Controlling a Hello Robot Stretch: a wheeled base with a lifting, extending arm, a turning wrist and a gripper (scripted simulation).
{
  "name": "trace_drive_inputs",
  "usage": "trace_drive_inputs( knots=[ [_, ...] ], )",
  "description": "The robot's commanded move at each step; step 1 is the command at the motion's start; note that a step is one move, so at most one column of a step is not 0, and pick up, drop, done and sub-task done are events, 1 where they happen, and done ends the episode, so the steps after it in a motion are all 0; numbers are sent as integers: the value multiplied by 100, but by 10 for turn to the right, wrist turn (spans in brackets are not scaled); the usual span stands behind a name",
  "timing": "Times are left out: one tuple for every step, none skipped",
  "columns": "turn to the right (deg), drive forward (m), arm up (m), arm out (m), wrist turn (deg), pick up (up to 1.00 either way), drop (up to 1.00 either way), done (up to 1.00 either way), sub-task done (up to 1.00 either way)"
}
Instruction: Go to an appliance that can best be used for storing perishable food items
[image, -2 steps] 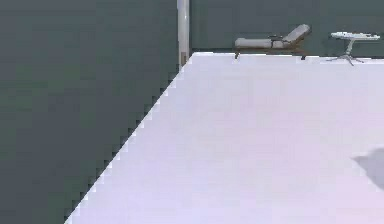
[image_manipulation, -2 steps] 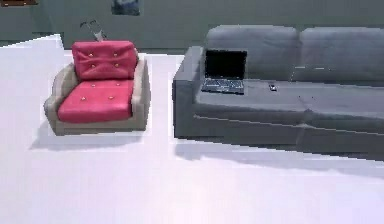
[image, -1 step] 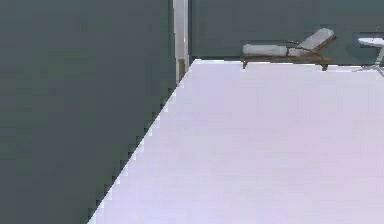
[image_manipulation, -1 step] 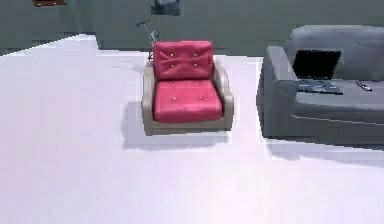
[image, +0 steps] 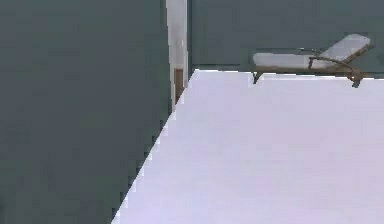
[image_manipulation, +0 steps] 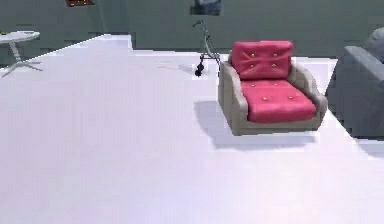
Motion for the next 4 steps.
trace_drive_inputs(
  knots=[
    [0,100,0,0,0,0,0,0,0],
    [0,100,0,0,0,0,0,0,0],
    [60,0,0,0,0,0,0,0,0],
    [0,85,0,0,0,0,0,0,0]
  ],
)
